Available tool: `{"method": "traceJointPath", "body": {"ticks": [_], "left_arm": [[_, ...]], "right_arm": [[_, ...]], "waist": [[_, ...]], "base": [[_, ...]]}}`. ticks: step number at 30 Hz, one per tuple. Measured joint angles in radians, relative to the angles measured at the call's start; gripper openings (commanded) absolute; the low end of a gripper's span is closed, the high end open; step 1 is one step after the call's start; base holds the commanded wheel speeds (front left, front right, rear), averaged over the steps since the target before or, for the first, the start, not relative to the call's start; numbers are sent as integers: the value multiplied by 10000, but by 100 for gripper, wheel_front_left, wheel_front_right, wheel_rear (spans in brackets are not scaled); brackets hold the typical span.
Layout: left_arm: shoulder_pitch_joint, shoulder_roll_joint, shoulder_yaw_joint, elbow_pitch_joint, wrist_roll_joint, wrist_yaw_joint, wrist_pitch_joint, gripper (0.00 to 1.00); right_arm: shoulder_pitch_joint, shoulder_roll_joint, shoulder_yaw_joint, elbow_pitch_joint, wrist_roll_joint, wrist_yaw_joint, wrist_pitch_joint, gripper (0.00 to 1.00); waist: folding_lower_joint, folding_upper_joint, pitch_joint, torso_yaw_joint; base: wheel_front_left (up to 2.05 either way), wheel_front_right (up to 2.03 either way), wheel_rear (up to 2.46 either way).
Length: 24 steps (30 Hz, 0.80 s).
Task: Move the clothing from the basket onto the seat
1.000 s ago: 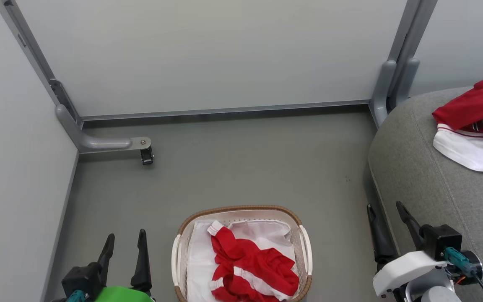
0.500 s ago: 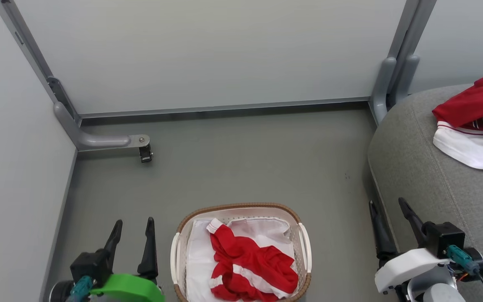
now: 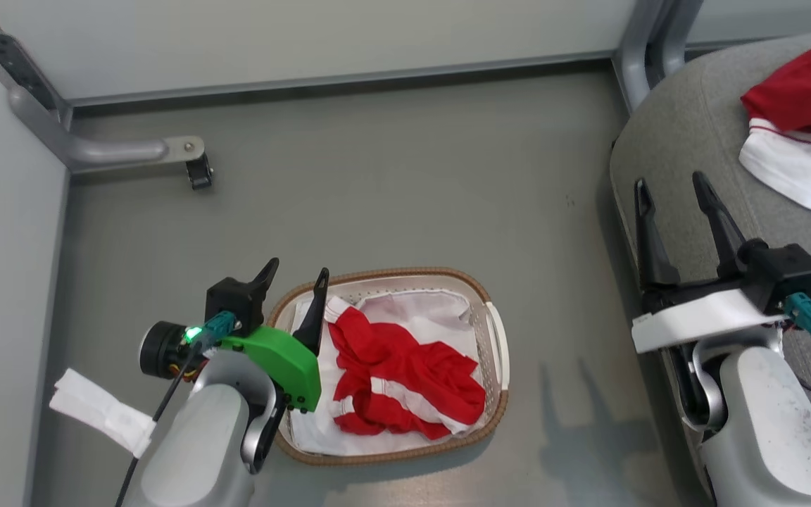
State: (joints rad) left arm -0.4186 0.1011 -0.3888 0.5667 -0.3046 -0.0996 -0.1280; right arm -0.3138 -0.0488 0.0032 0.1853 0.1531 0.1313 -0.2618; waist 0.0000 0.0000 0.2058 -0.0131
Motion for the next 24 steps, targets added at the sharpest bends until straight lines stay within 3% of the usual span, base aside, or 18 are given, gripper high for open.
{"method": "traceJointPath", "body": {"ticks": [12,24], "left_arm": [[-2340,102,-796,3189,178,-238,704,100],[-3015,257,-1340,4893,-29,-282,1183,100]], "right_arm": [[-1699,-10,188,-928,616,0,0,100],[-2448,-12,667,-1463,1300,0,0,100]], "waist": [[1,0,2860,-931],[2,0,5085,-2089]], "base": [[0,0,0],[0,0,0]]}}
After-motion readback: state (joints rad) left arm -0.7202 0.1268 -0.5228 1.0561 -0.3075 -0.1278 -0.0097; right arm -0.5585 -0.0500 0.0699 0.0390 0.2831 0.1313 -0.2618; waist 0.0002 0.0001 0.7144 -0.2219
